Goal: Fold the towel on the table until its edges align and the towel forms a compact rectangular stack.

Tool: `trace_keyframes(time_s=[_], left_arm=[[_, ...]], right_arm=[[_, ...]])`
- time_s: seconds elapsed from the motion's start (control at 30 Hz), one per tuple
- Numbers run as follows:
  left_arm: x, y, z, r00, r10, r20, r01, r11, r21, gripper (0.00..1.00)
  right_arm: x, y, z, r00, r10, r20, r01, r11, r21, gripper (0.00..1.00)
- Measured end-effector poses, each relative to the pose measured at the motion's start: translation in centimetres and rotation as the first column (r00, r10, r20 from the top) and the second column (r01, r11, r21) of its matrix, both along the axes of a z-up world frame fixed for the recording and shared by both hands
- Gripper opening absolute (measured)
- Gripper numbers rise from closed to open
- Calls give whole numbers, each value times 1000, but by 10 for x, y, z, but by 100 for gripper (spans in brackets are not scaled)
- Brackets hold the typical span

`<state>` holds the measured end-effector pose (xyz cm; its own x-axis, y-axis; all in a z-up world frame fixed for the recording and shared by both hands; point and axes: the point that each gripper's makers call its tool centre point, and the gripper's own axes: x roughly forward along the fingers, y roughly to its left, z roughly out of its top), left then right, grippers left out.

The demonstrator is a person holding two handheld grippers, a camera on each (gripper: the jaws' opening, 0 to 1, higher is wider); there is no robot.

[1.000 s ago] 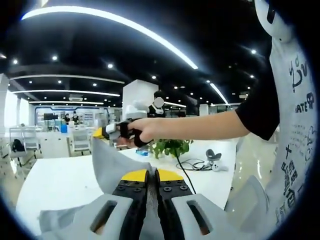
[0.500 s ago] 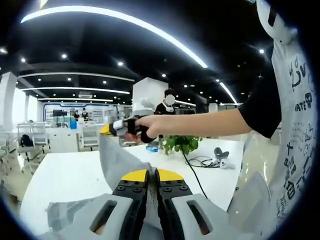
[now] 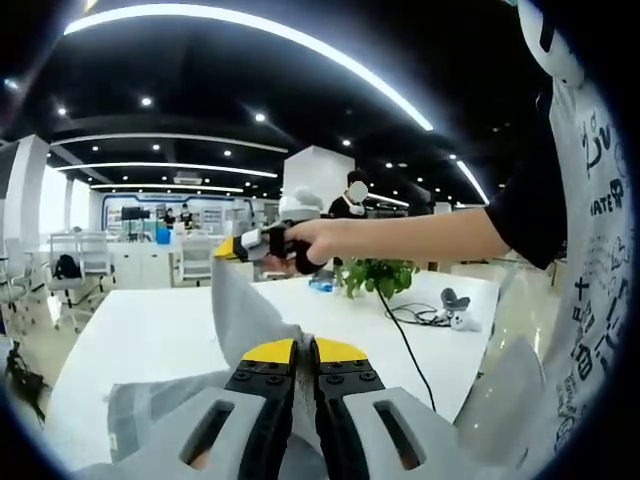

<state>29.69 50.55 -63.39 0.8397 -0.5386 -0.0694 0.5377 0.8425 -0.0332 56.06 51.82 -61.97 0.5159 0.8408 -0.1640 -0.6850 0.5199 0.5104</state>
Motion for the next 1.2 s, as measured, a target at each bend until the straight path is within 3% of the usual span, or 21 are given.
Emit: trace_keyframes(time_s=[0.83,1.2], left_arm=[[-4,46,-7,995,99,-27,-99,995,-15,5],[-6,70,-24,987,146,-62,-147,989,-21,5]], right_arm=[[-3,45,-16,998,56,-38,-57,998,-3,0],[-5,62,-30,996,76,-53,-77,997,-19,0]])
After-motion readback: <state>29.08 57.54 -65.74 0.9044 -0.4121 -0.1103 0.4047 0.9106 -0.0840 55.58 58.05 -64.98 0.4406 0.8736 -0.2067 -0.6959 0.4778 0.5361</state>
